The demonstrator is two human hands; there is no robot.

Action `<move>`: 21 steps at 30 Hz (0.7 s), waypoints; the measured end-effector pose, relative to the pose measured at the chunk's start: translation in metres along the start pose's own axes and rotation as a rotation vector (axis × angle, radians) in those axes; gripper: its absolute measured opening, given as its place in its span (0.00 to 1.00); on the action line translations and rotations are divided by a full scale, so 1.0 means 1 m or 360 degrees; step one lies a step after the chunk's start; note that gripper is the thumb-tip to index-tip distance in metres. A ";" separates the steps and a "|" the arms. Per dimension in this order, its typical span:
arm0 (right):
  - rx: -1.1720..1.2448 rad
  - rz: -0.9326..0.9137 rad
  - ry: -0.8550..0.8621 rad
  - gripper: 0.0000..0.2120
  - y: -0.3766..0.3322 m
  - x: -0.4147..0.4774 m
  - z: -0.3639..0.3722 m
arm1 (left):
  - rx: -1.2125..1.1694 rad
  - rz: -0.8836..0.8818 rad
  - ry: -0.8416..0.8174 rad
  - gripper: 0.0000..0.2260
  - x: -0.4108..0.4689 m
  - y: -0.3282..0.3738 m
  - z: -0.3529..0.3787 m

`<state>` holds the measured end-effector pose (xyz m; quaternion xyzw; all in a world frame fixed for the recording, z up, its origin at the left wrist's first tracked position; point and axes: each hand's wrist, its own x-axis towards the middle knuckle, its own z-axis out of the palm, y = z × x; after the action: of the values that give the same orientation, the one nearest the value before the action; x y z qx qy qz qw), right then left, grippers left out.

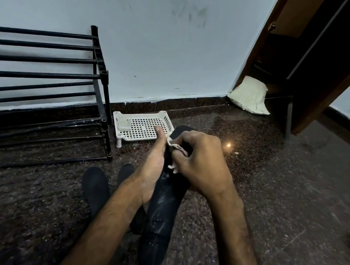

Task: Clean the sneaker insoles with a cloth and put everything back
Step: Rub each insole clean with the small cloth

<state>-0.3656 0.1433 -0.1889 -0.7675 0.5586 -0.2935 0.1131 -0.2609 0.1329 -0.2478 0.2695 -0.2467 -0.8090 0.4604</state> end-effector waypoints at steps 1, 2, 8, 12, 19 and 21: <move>0.0004 0.0047 0.0007 0.04 0.000 0.000 0.000 | 0.0021 0.0016 -0.0008 0.36 0.000 0.001 0.000; -0.0002 0.0125 0.0063 0.04 0.002 0.000 -0.001 | 0.0079 0.0033 -0.0023 0.36 0.000 0.001 0.000; 0.0081 0.0266 -0.0017 0.01 0.011 -0.001 -0.011 | 0.0279 0.0069 0.0059 0.39 0.004 -0.005 -0.008; 0.0035 0.0307 0.0098 0.02 0.011 -0.001 -0.005 | 0.0347 0.0116 0.0090 0.39 0.007 -0.004 -0.008; -0.0045 0.0188 0.0053 0.03 0.002 -0.001 -0.004 | 0.0301 0.0124 0.0098 0.38 0.004 -0.002 -0.005; -0.0109 0.0300 0.0200 0.02 0.007 0.000 -0.005 | 0.0404 0.0102 0.0054 0.38 0.002 -0.003 -0.003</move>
<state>-0.3744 0.1410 -0.1882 -0.6951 0.6439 -0.3099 0.0787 -0.2614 0.1316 -0.2524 0.3312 -0.3478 -0.7514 0.4525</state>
